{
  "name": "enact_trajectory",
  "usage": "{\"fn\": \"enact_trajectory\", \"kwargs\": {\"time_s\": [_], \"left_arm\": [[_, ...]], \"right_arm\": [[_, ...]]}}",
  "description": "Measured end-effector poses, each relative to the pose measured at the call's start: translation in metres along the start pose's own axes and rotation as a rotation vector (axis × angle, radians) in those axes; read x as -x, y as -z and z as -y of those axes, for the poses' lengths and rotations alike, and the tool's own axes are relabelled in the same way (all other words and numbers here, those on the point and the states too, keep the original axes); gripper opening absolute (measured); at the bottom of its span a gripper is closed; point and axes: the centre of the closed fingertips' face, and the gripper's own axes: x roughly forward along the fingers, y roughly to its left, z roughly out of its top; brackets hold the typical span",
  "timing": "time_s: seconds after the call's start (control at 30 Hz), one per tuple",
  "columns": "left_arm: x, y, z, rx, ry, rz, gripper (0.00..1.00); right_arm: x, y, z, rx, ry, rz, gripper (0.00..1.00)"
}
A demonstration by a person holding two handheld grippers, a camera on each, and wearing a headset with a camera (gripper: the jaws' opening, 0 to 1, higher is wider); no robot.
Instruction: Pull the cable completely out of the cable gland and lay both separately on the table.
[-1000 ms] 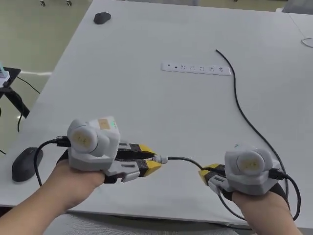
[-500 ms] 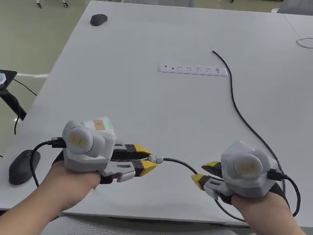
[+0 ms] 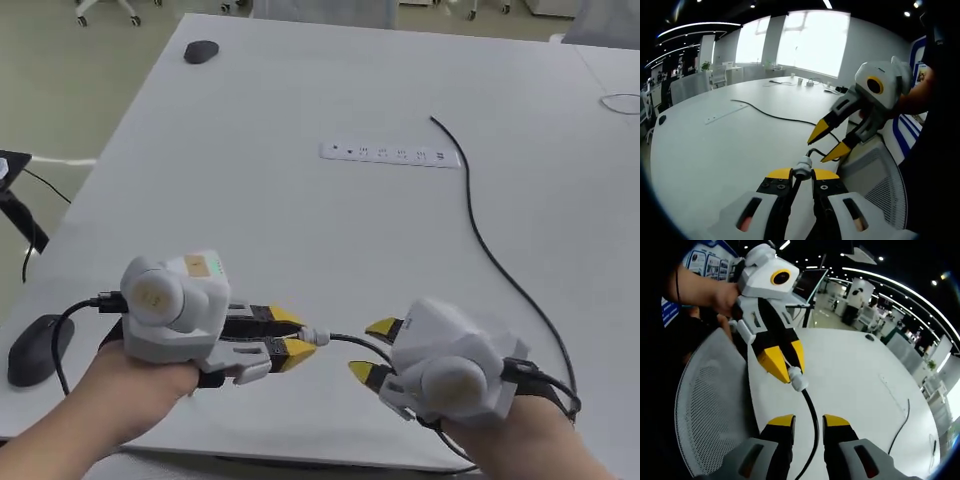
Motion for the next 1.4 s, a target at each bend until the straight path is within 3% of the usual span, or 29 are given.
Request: {"fn": "enact_trajectory", "kwargs": {"time_s": [0.27,0.57,0.8,1.17,1.4], "left_arm": [[0.0,0.001,0.0,-0.002,-0.003,-0.005,0.15],[0.0,0.001,0.0,-0.007,-0.004,-0.009,0.15],[-0.001,0.0,0.0,-0.014,-0.004,-0.014,0.15],[-0.003,0.0,0.003,-0.017,0.005,-0.016,0.15],[-0.002,-0.003,0.004,-0.024,0.002,-0.012,0.15]], "right_arm": [[-0.006,-0.01,0.003,0.064,-0.002,0.027,0.09],[-0.014,-0.02,0.0,0.121,-0.02,0.038,0.07],[-0.014,-0.021,-0.001,0.121,-0.032,0.042,0.02],[-0.013,-0.014,0.001,0.037,-0.019,0.041,0.0],[-0.01,-0.005,0.008,-0.058,-0.002,0.036,0.0]]}}
